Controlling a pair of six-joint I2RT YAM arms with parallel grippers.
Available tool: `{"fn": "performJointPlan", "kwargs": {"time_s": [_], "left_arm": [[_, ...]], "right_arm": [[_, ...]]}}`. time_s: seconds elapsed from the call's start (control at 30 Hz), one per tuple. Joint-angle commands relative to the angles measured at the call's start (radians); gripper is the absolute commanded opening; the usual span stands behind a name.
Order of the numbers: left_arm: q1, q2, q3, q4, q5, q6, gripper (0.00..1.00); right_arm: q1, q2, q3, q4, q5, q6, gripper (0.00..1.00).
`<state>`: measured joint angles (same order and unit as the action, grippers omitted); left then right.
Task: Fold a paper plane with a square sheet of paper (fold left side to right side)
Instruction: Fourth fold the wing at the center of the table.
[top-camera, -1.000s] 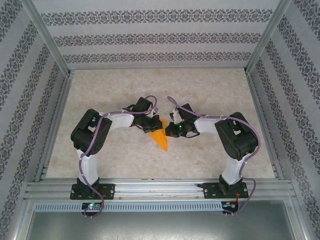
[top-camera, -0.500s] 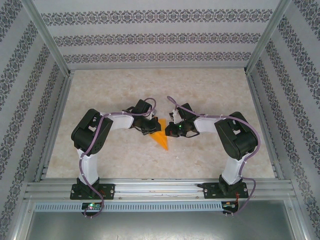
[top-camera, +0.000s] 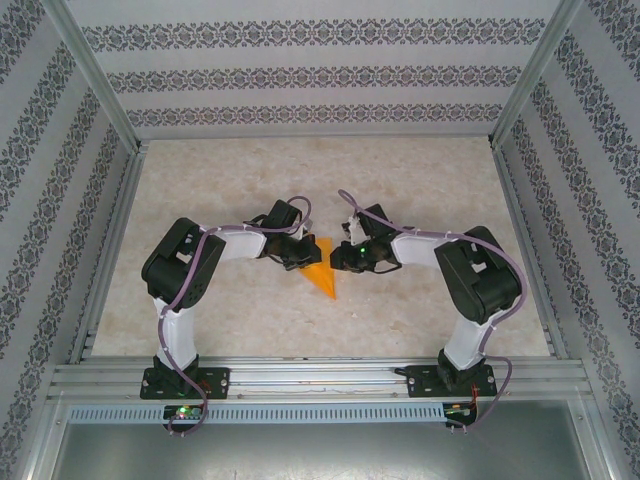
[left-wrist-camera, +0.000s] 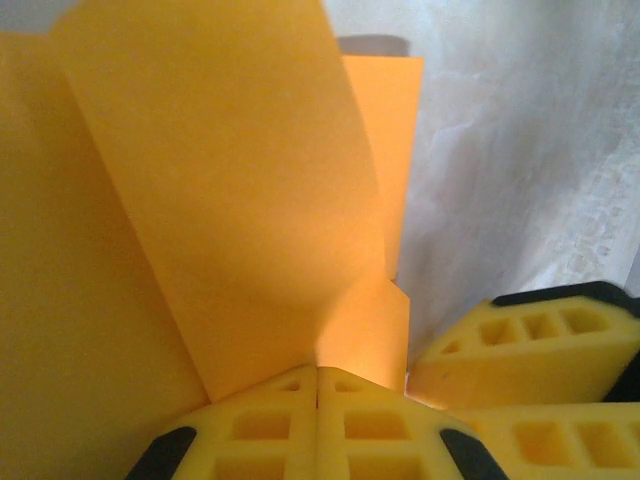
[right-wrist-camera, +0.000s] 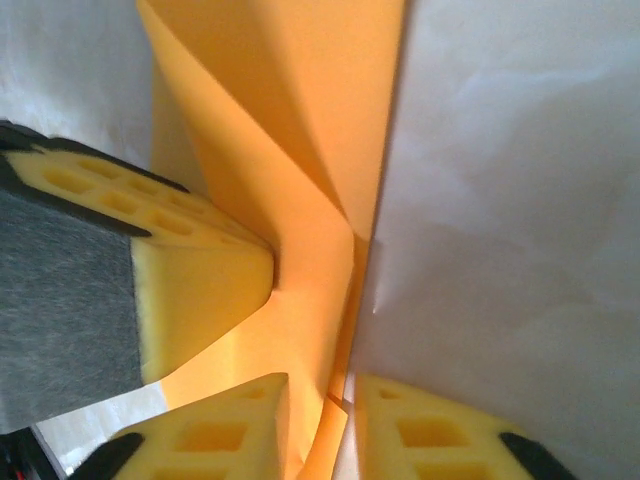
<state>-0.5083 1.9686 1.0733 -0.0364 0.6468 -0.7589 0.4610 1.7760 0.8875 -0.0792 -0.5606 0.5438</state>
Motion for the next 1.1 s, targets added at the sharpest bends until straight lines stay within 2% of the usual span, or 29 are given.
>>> {"fn": "performJointPlan", "kwargs": {"time_s": [0.0,0.17,0.27,0.4,0.47,0.73,1.07], "left_arm": [[0.006,0.047,-0.042,-0.071,-0.066,0.005,0.00],[0.007,0.046,-0.038,-0.072,-0.064,0.004,0.00],[0.007,0.046,-0.037,-0.076,-0.063,0.006,0.00],[0.007,0.044,-0.039,-0.077,-0.067,0.005,0.00],[0.007,0.045,-0.037,-0.077,-0.067,0.004,0.00],[0.007,0.046,-0.037,-0.083,-0.068,0.006,0.00],[0.007,0.047,-0.031,-0.087,-0.070,0.009,0.00]], "right_arm": [[-0.018,-0.071,-0.015,-0.024,0.027,0.008,0.29],[-0.027,-0.142,-0.047,-0.052,0.013,0.002,0.33],[-0.024,-0.175,-0.080,-0.039,-0.053,0.018,0.23],[-0.006,-0.190,-0.133,0.020,-0.169,0.072,0.05],[0.015,-0.179,-0.142,0.036,-0.201,0.088,0.00],[0.093,-0.132,-0.153,0.082,-0.210,0.128,0.00],[0.116,-0.097,-0.179,0.081,-0.177,0.124,0.00]]}}
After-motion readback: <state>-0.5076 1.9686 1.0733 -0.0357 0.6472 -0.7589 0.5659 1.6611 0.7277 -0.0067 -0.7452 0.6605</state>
